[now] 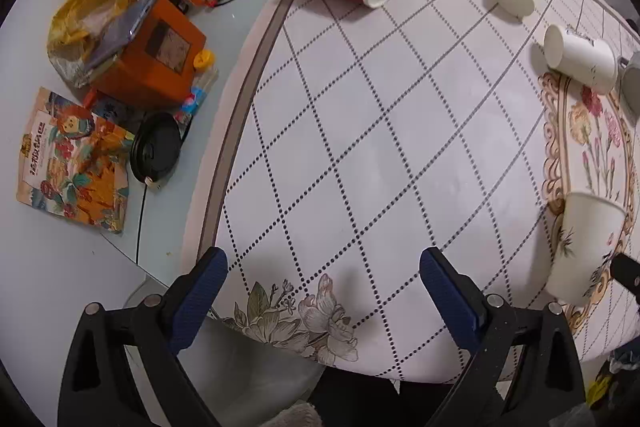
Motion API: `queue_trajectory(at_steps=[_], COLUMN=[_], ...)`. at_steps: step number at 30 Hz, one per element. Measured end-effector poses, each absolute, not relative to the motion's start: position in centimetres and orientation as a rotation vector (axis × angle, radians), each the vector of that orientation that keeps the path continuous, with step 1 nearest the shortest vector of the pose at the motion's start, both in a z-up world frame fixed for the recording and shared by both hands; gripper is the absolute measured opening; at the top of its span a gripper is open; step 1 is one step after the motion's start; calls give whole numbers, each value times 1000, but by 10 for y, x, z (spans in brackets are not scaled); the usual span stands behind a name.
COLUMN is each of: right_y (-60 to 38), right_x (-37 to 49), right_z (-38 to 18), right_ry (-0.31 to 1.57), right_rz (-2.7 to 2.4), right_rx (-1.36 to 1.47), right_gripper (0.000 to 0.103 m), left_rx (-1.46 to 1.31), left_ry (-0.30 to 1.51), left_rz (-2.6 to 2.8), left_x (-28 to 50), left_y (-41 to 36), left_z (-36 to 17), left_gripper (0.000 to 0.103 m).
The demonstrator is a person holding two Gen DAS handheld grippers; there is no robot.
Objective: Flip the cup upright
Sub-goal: 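Grasp the upright white cup with the right gripper while the left gripper releases it, then lower the white cup upright onto the floral oval and open the right gripper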
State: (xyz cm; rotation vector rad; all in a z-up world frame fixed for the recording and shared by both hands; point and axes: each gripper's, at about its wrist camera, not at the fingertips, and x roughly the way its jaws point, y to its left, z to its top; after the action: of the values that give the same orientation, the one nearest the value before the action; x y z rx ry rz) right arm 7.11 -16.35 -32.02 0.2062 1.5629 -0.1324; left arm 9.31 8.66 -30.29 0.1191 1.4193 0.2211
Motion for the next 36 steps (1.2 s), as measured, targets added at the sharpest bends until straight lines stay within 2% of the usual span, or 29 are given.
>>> queue_trajectory(at_steps=[6,9,11,18,26,31,36], right_y=[-158,-157,-156,-150,-147,-151,-171], right_x=[76,79,79,85,95,104,111], right_z=[-342,-353,-357,-358,-365,-357,-331], right_ry=[1606,1638,1652,1659,1692,1615,1437], right_rz=[-146,-140,-124,-114,-100,-96,-90], right_rx=[280,312,324,224,214,256,315], right_gripper=[86,73,60,58,61,60,60], left_rx=[146,157,156,159,146,106,53], left_ry=[1444,1456,1467,1473,1481,1511,1521], left_rz=[180,150,126,88,88,92,94], left_x=[91,91,91,91,93,100,114], left_y=[85,81,79,74,75,74,72], left_z=[-316,-322,-325,-329,-332,-332,-334], left_gripper=[99,99,99,101,101,101,101])
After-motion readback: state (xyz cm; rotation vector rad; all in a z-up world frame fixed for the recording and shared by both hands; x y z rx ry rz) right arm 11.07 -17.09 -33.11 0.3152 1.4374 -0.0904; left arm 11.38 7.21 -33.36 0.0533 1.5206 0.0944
